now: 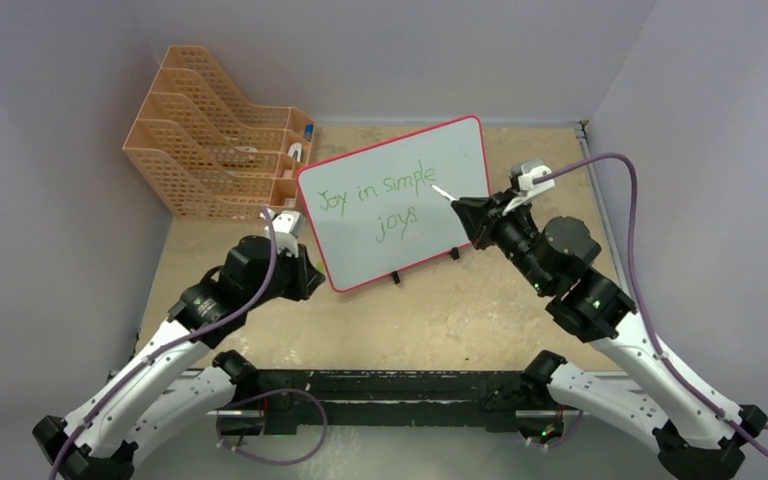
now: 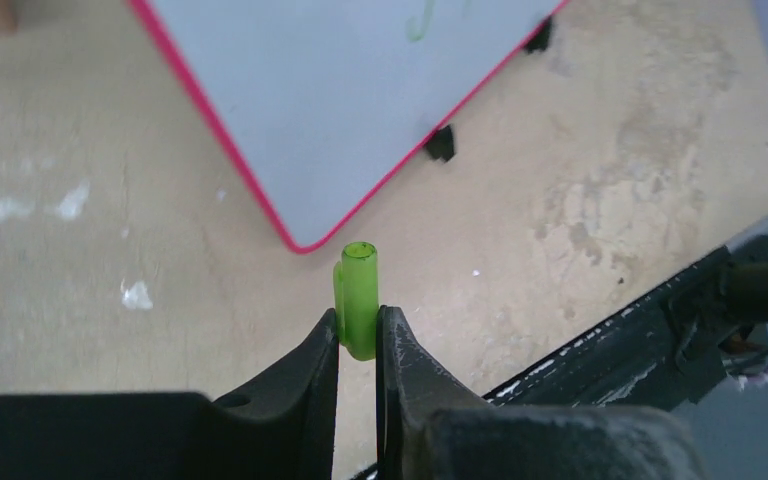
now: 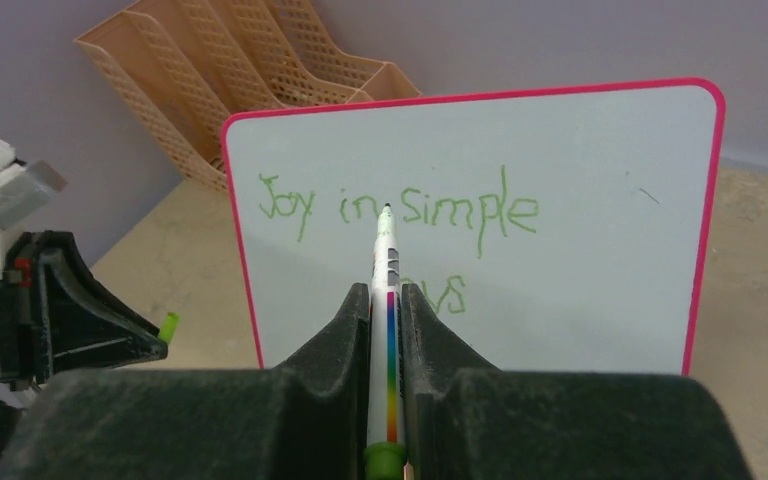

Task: Write a sentence on the whiteboard
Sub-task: Close the whiteboard marker at the center of the board.

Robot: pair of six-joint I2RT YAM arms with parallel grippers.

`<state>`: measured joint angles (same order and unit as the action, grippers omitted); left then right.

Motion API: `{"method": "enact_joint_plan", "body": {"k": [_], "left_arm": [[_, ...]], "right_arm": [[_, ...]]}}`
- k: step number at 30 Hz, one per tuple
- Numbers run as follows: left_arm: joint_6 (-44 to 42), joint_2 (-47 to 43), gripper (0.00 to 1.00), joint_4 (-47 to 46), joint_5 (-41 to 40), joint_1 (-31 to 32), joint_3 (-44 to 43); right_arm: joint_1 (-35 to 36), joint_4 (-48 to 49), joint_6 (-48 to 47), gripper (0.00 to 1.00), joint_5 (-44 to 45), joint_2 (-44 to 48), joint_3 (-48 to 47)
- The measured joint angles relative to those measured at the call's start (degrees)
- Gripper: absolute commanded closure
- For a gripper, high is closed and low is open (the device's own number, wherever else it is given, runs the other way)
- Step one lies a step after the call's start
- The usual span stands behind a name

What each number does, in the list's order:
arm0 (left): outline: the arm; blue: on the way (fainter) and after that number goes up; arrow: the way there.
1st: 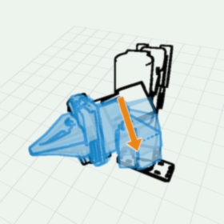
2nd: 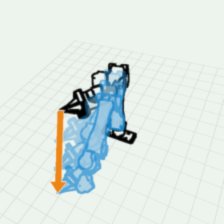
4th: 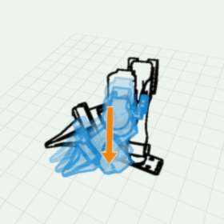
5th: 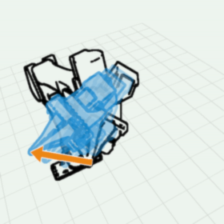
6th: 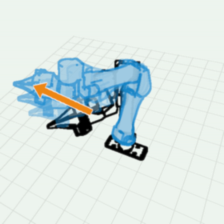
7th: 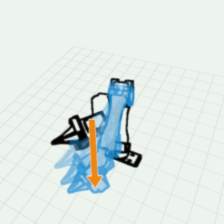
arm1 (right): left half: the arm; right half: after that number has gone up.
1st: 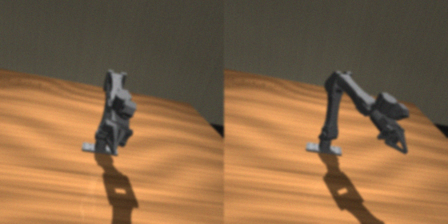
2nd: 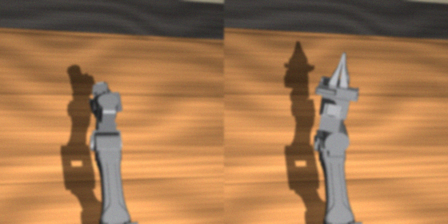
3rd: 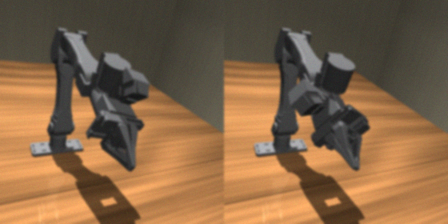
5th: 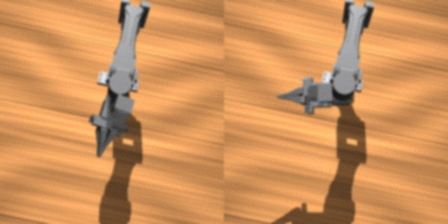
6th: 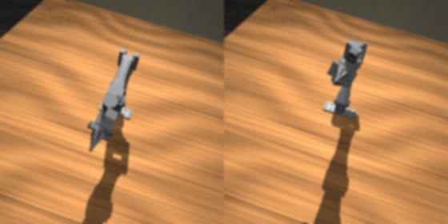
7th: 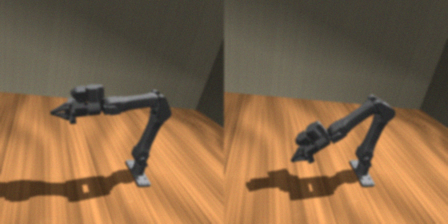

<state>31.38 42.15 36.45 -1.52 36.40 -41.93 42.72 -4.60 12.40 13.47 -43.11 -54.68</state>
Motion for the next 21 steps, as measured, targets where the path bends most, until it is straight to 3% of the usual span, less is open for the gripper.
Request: {"method": "enact_joint_plan", "body": {"k": [4, 11, 21], "left_arm": [[-10.2, -2.0, 1.00, -5.3, 5.8, 0.0, -1.7], [-25.4, 2.3, 1.00, -15.1, 12.9, 0.0, -2.4], [-44.0, 3.1, 1.00, -29.1, 20.5, 0.0, 1.0]], "right_arm": [[0.0, -1.6, -1.0, 1.00, -3.6, -2.8, -3.6], [0.0, -3.5, -2.8, 1.00, -11.0, -6.9, -7.3], [0.0, -7.0, -5.7, 1.00, -20.6, -13.8, -11.4]]}}
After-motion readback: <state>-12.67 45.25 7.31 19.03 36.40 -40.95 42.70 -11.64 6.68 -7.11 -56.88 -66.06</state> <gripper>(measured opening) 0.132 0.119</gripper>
